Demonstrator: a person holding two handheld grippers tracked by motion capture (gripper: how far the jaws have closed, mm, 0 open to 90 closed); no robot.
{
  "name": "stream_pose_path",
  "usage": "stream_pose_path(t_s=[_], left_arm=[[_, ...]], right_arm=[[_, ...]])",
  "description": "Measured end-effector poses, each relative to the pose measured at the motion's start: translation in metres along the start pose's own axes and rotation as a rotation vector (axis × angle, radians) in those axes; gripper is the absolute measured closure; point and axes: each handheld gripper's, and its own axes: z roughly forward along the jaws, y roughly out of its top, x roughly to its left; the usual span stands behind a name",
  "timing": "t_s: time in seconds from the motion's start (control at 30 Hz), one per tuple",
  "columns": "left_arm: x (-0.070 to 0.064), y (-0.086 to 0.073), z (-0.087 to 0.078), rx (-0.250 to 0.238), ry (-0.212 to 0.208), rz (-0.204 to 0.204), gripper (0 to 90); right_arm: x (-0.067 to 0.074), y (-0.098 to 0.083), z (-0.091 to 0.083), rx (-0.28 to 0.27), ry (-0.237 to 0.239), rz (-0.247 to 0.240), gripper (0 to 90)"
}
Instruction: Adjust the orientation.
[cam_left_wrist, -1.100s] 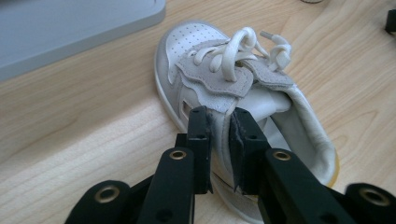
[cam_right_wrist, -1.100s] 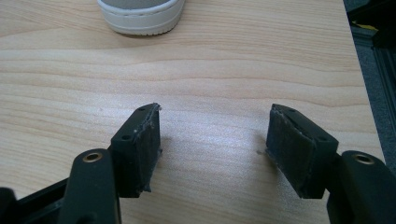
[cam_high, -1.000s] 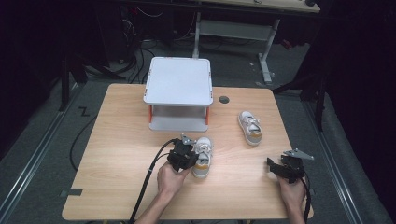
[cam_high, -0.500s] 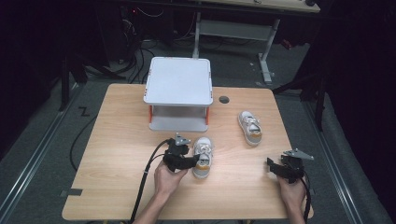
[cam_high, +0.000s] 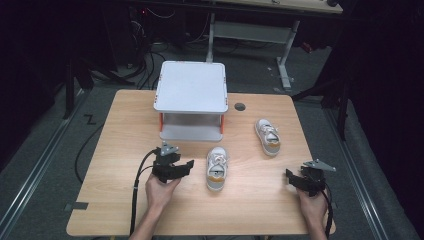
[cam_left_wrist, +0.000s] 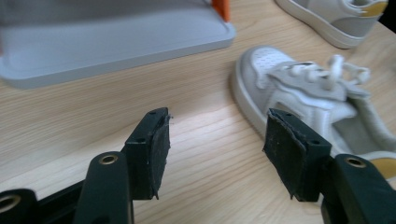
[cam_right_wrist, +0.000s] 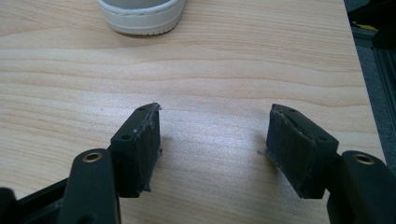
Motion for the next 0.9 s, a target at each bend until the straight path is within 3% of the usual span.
stream_pose_path(t_s=[0.17, 0.4, 0.9], left_arm=[[0.020, -0.008, -0.006, -0.014, 0.041, -0.031, 40.5], [0.031, -0.012, -0.003, 0.000, 0.099, -0.013, 40.0], [0.056, -0.035, 0.010, 0.019, 0.217, -0.024, 39.9]], right_arm=[[0.000, 0.000, 0.000, 0.000, 0.001, -0.001, 35.2], [0.000, 0.000, 0.000, -0.002, 0.006, -0.004, 37.4], [-0.001, 0.001, -0.001, -0.012, 0.018, -0.003, 58.6]])
